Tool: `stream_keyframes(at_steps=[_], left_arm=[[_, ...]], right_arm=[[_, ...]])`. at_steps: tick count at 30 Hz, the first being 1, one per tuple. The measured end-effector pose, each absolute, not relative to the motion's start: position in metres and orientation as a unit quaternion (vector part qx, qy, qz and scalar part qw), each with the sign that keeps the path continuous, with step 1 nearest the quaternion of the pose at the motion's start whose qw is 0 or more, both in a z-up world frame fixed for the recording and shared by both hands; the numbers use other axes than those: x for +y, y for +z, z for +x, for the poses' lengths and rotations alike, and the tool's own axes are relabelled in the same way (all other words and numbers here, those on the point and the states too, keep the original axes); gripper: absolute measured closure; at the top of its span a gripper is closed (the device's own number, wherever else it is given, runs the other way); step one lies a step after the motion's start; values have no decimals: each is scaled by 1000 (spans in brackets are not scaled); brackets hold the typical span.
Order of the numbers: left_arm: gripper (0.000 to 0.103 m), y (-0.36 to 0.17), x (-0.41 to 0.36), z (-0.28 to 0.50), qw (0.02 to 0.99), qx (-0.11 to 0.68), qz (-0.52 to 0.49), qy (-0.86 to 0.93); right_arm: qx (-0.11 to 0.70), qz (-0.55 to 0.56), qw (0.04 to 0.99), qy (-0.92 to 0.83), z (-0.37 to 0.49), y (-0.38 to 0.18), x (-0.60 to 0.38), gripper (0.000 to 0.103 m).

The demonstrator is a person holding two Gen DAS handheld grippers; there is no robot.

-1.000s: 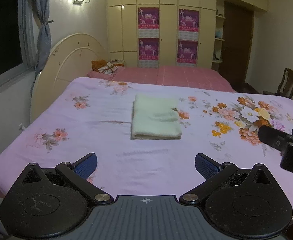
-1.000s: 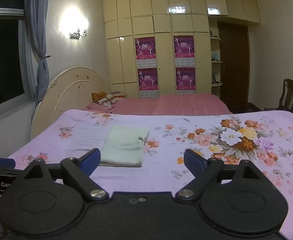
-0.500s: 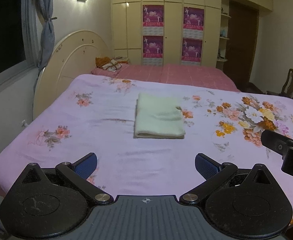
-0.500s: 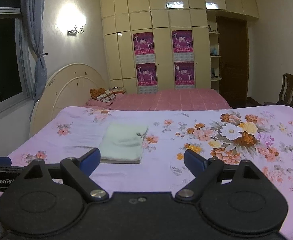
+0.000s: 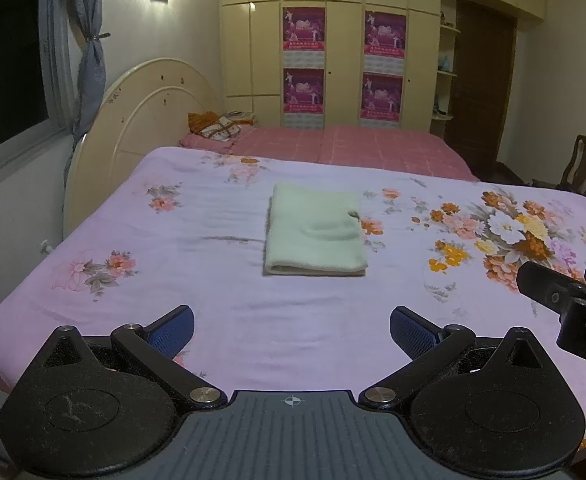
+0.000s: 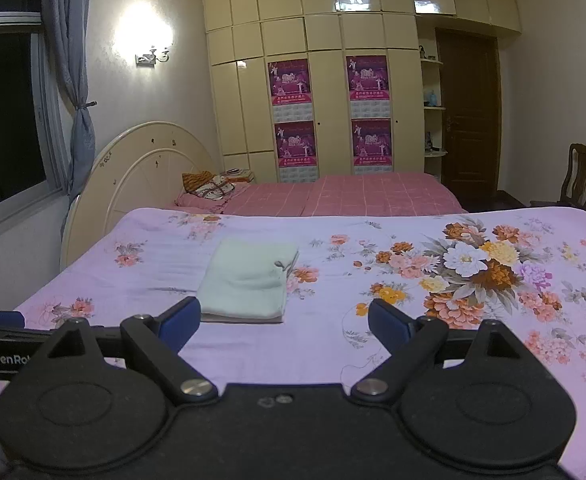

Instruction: Fold small clothes

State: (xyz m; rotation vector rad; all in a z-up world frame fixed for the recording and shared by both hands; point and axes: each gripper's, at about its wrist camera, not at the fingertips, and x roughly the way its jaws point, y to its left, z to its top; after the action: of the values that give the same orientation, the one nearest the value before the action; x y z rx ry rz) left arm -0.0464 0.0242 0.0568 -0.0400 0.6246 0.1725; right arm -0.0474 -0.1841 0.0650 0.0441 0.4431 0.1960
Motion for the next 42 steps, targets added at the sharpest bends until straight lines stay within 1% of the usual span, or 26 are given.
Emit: stream_keyframes(at_steps=[42], left_arm=[[0, 46, 16, -25, 942, 328, -22, 75]], right_arm=[[238, 24, 967, 93, -35, 54, -192, 12]])
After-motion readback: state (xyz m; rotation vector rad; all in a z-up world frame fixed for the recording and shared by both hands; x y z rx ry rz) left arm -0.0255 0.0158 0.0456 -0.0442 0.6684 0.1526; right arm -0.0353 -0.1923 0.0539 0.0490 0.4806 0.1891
